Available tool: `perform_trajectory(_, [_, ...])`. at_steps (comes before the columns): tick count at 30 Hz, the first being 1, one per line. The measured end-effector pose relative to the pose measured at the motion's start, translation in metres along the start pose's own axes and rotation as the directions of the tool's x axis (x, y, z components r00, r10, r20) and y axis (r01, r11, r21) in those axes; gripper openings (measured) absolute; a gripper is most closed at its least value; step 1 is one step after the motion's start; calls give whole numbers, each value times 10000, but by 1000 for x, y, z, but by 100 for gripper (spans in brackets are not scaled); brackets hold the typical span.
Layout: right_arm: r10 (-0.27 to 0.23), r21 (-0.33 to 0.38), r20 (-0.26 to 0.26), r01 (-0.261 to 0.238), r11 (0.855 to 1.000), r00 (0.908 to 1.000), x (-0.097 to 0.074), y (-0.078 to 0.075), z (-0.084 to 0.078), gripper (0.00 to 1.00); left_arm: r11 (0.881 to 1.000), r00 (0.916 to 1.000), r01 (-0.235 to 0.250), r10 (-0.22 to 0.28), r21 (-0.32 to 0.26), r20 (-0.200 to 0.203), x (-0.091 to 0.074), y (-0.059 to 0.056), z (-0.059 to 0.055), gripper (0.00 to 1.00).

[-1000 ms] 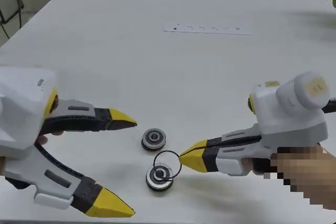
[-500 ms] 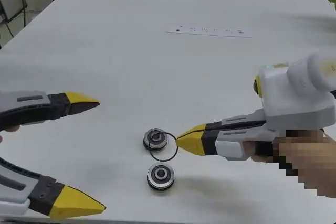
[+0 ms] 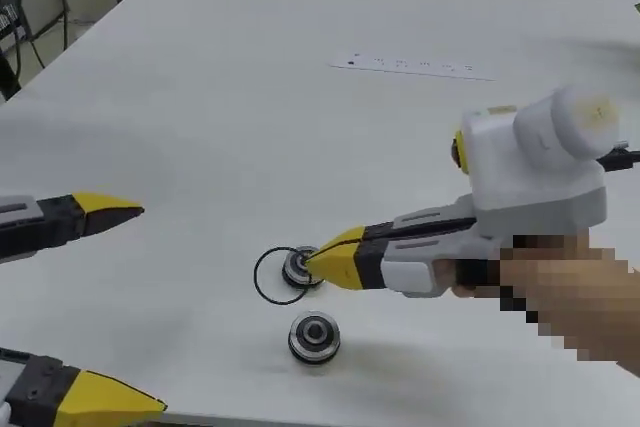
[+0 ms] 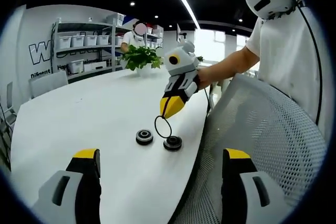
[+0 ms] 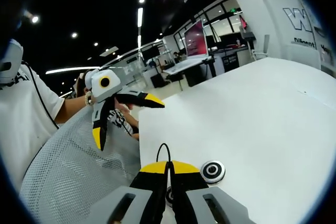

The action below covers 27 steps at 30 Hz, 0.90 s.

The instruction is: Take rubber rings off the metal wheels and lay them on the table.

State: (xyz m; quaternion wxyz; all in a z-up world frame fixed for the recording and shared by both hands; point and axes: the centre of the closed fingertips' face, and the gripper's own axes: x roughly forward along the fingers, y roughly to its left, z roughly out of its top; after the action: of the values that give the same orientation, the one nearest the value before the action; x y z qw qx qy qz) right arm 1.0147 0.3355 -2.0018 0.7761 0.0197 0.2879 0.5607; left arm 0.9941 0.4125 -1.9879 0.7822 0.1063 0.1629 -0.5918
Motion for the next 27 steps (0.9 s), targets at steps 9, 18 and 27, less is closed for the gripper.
perform_trajectory(9, [578,-316,-819,-605,9977,9950,35,7,-11,0,9999,10000,-5,3,-157,-92,-1,-4,-5,97])
perform_trajectory(18, [514,-501,-1672,-605,9969,9846,53,0,-34,0,9999,9999,46,-49,-143,-146,-2,-5,-5,97])
perform_trajectory(27, [82,-735,-1920,-227,9970,9814,55,-11,-44,0,9998,9999,-55,52,-208,-131,-3,-2,-5,93])
